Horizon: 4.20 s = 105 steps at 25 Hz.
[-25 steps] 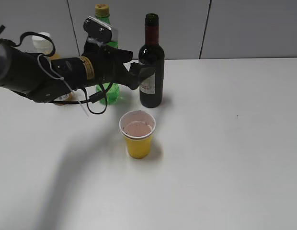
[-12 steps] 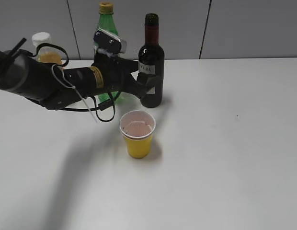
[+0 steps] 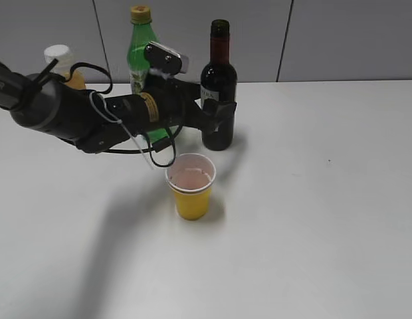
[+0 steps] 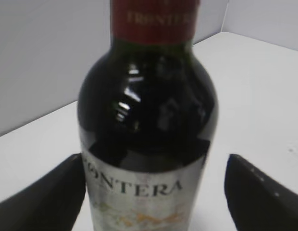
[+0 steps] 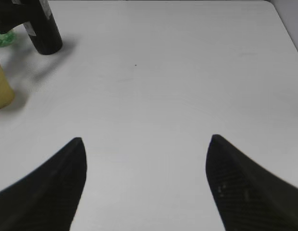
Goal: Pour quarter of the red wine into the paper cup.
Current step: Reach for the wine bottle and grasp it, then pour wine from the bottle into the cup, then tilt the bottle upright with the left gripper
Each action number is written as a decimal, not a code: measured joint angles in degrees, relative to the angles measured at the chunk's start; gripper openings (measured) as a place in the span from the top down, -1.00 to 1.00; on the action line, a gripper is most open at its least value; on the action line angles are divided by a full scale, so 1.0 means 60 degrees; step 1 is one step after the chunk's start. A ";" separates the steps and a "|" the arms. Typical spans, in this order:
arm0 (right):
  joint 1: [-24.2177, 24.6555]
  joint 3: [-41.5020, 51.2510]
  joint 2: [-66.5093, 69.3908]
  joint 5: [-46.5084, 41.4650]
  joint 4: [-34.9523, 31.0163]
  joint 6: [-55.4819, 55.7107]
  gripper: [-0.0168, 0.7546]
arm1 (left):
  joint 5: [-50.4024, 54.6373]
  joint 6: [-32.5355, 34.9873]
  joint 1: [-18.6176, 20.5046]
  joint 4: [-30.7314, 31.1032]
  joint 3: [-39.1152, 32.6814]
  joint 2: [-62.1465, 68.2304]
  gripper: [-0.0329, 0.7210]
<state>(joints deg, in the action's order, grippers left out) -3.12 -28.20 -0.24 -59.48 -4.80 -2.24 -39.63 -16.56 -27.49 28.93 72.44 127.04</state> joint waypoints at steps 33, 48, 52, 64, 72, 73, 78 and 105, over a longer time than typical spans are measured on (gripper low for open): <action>0.0000 0.0000 0.0000 -0.0008 0.0000 0.0000 -0.56 | 0.0083 0.0032 -0.0519 -0.0536 0.1716 0.1540 -0.54; 0.0000 0.0000 0.0000 -0.0001 0.0000 0.0000 -0.56 | 0.0766 -0.0012 -0.0530 -0.0536 0.1668 0.0920 -0.54; 0.0000 0.0000 0.0000 0.0000 0.0000 0.0000 -0.56 | 0.0765 -0.0006 -0.0521 -0.0545 0.1668 0.0556 -0.54; 0.0000 0.0000 0.0000 0.0000 0.0000 0.0000 -0.56 | 0.1313 0.0073 -0.0580 -0.0546 -0.0003 -0.1731 -0.54; 0.0000 0.0000 0.0000 0.0000 0.0000 0.0000 -0.56 | 0.2193 0.1113 -0.0580 -0.1164 -0.1850 -0.3868 -0.54; 0.0000 0.0000 0.0000 0.0000 0.0000 0.0000 -0.56 | 0.2236 0.1320 -0.0580 -0.1408 -0.2147 -0.4140 -0.54; 0.0000 0.0000 0.0000 -0.0009 0.0000 0.0000 -0.56 | 0.2425 0.3257 -0.0580 -0.3196 -0.3671 -0.5375 -0.53; 0.0000 0.0000 0.0000 -0.0001 0.0000 0.0000 -0.56 | 0.1776 1.5309 -0.1212 -1.3520 -0.6875 -0.7413 -0.53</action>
<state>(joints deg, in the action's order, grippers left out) -3.12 -28.20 -0.24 -59.49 -4.80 -2.24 -28.97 75.29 -34.76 -52.19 31.19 82.56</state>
